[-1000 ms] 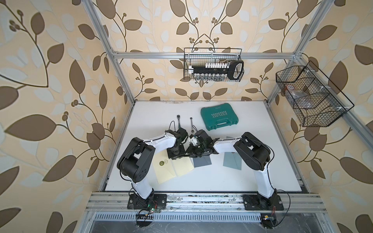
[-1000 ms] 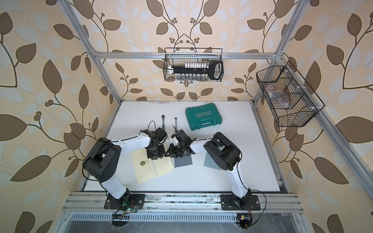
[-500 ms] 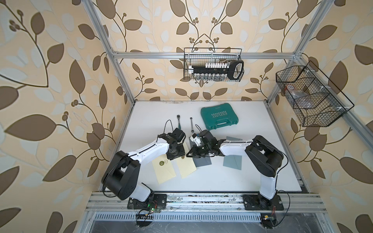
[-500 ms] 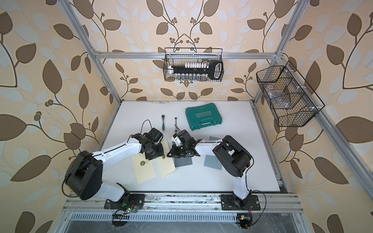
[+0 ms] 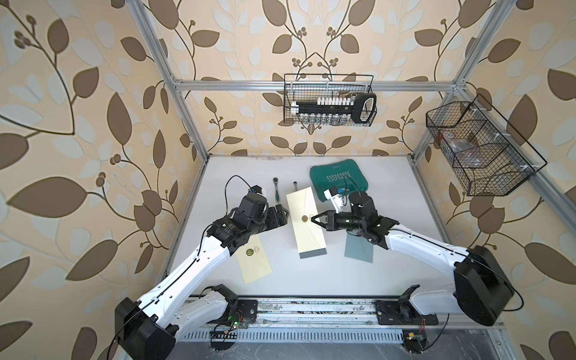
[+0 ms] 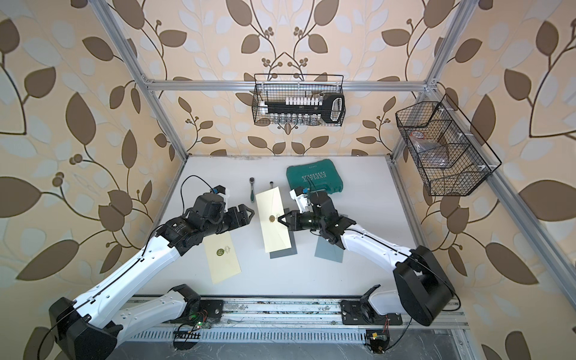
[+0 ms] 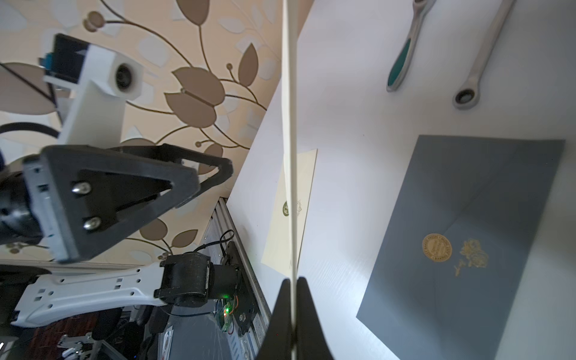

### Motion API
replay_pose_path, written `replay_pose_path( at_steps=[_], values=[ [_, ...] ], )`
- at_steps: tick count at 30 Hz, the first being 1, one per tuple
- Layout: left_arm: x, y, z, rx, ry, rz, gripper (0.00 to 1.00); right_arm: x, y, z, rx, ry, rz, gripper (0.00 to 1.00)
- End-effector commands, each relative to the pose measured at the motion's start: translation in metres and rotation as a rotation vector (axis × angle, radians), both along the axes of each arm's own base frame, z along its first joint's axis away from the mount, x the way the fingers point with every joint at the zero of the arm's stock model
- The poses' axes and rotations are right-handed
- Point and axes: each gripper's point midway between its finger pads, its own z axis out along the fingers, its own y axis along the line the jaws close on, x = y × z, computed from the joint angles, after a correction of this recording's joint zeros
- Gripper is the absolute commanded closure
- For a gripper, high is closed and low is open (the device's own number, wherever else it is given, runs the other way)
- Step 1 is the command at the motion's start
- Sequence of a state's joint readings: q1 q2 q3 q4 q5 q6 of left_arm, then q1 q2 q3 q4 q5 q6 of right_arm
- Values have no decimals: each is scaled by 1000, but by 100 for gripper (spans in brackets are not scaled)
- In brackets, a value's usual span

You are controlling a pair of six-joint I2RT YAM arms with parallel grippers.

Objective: Open the envelope
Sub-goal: Pick up the envelope from the center of the board.

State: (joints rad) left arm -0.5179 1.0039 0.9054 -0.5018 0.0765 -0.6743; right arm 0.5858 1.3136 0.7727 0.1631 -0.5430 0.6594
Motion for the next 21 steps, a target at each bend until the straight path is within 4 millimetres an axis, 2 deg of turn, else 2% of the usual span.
replay_pose_path(
  at_steps=[1,6,9,12,15,21],
  values=[
    [1,-27,52,-99,-161,-150,2,-6,-15,29,28,-138,20,100],
    [-10,-68,97,-241,-236,-393,1,-20,-36,73,155,-182,105,100],
    [-11,-89,114,-315,-222,-496,1,-27,-43,92,214,-198,153,100],
    [-5,-102,122,-356,-207,-537,2,-35,-44,106,238,-229,178,100],
    [-2,-109,125,-381,-208,-558,4,-41,-46,115,254,-246,188,100],
    [-3,-119,131,-447,-206,-606,11,-43,-47,111,249,-236,185,100]
  ],
)
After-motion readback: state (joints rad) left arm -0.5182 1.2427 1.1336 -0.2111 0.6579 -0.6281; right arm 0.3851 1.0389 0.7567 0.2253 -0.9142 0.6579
